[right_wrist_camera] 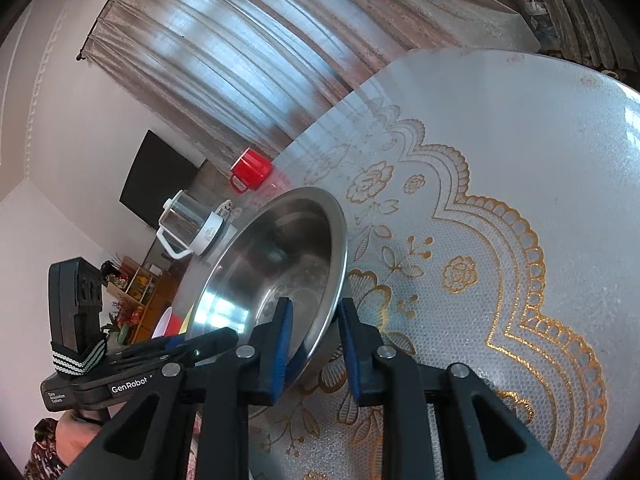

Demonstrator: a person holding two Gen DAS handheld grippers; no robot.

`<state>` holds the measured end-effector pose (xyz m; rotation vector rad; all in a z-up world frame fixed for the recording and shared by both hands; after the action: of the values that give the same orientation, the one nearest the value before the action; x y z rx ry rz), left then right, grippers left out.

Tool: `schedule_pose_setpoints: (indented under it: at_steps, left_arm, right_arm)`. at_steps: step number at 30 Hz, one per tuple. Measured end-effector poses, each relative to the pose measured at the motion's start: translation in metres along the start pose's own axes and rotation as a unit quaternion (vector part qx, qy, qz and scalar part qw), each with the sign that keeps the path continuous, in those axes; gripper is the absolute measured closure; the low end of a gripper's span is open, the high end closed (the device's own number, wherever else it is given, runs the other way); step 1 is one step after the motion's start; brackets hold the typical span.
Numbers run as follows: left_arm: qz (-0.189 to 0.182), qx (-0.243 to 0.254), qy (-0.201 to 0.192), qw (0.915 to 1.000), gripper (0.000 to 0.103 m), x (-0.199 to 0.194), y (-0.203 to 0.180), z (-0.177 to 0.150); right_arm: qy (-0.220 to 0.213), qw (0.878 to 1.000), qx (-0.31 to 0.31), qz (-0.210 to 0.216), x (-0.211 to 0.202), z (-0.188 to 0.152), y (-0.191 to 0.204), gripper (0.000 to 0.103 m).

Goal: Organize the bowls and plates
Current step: 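Lift and carry the steel bowl with the right gripper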

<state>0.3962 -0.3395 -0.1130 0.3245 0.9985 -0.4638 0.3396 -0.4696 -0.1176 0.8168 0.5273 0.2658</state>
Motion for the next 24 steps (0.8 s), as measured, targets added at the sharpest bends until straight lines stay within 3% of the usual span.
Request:
schedule_pose_setpoints:
  at_steps: [8,13,24]
  left_arm:
    - [-0.008,-0.012,-0.018,0.9997,0.070,-0.016,0.002,-0.006]
    - [-0.022,-0.016,-0.021,0.9994,0.070,-0.025,0.001,-0.008]
    - [-0.053,-0.033,-0.024,0.9978,0.070,-0.034,-0.001,-0.004]
  right_arm:
    - [-0.006,0.999,-0.036,0.009,-0.007,0.000,0.015,0.083]
    - [-0.006,0.996,-0.085,-0.019,-0.014,-0.003,0.028,0.084]
    - [-0.017,0.996,-0.084,-0.031,-0.024,0.000,0.035,0.085]
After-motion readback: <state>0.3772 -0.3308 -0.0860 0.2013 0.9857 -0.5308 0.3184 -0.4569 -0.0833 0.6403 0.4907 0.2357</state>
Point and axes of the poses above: each gripper's, at about its wrist camera, not at the fingertips, and x roughly the way its jaws point, y to its left, z to its top, the point moved 9 cm from there along x, roughly the way its jaws point, and after that the axes turned 11 degrees about z, right-handed, at the moved point
